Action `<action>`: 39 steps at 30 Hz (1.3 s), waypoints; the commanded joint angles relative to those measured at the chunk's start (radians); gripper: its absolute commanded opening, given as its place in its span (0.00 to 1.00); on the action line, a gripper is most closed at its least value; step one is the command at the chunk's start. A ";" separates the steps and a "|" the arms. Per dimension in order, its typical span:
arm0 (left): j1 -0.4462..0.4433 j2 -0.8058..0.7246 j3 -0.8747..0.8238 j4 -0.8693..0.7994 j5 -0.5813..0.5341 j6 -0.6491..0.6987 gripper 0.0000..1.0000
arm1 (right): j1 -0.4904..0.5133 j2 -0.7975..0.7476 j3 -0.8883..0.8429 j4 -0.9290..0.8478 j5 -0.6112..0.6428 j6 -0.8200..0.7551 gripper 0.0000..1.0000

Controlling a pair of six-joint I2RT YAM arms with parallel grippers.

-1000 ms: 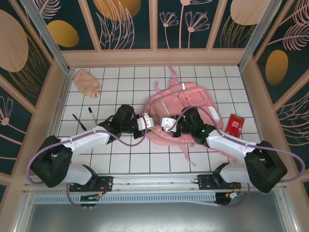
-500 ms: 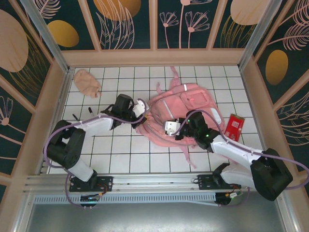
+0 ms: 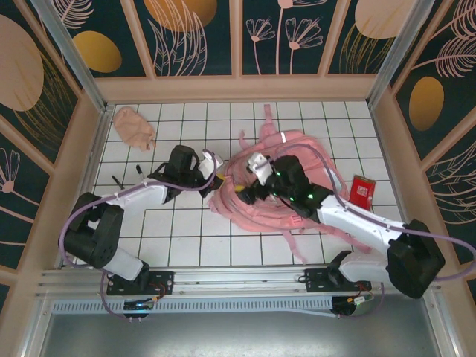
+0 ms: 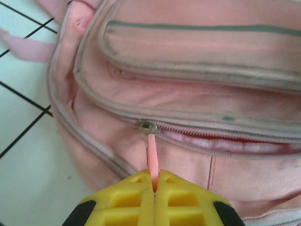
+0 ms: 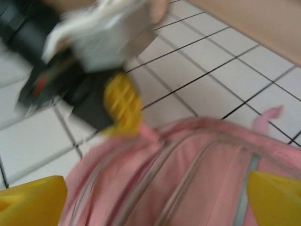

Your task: Pack the student bag

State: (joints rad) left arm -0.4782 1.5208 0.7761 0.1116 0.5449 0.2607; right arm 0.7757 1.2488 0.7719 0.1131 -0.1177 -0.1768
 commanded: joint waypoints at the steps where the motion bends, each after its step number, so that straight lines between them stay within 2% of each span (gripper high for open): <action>1: -0.029 -0.047 -0.041 0.083 0.061 -0.085 0.00 | 0.039 0.110 0.107 -0.131 0.232 0.417 0.99; 4: -0.033 -0.065 -0.052 0.117 0.069 -0.122 0.00 | 0.045 0.211 0.180 -0.254 0.287 0.469 0.99; 8: -0.033 -0.073 -0.036 0.100 0.065 -0.129 0.00 | 0.052 0.294 0.269 -0.414 0.231 0.536 0.98; 13: -0.033 -0.066 -0.037 0.091 0.047 -0.118 0.00 | 0.067 0.268 0.224 -0.448 0.139 0.453 0.88; 15: -0.033 -0.058 -0.038 0.097 0.052 -0.120 0.00 | 0.068 0.288 0.235 -0.482 0.156 0.414 0.84; 18: -0.033 -0.049 -0.033 0.097 0.044 -0.120 0.00 | 0.071 0.337 0.273 -0.512 0.183 0.384 0.72; 20: -0.032 -0.045 -0.028 0.093 0.032 -0.117 0.00 | 0.079 0.362 0.298 -0.521 0.203 0.376 0.68; 23: -0.033 -0.038 -0.026 0.084 0.019 -0.109 0.00 | 0.092 0.383 0.327 -0.539 0.263 0.351 0.56; 25: -0.033 -0.029 -0.020 0.079 0.019 -0.108 0.00 | 0.094 0.390 0.331 -0.540 0.281 0.338 0.45; 29: -0.033 -0.008 -0.008 0.067 0.002 -0.101 0.00 | 0.096 0.387 0.328 -0.528 0.239 0.281 0.05; 30: -0.033 -0.002 0.001 0.059 -0.005 -0.096 0.00 | 0.096 0.376 0.323 -0.520 0.214 0.251 0.00; 34: -0.020 0.034 0.053 0.012 -0.047 -0.090 0.00 | 0.097 0.309 0.294 -0.498 0.094 0.071 0.00; 39: 0.029 0.066 0.088 0.002 -0.050 -0.055 0.00 | 0.096 0.175 0.225 -0.507 -0.091 -0.261 0.00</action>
State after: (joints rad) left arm -0.4873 1.5639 0.8268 0.1215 0.5259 0.1669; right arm 0.8597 1.5238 1.0245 -0.3767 -0.0189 -0.1799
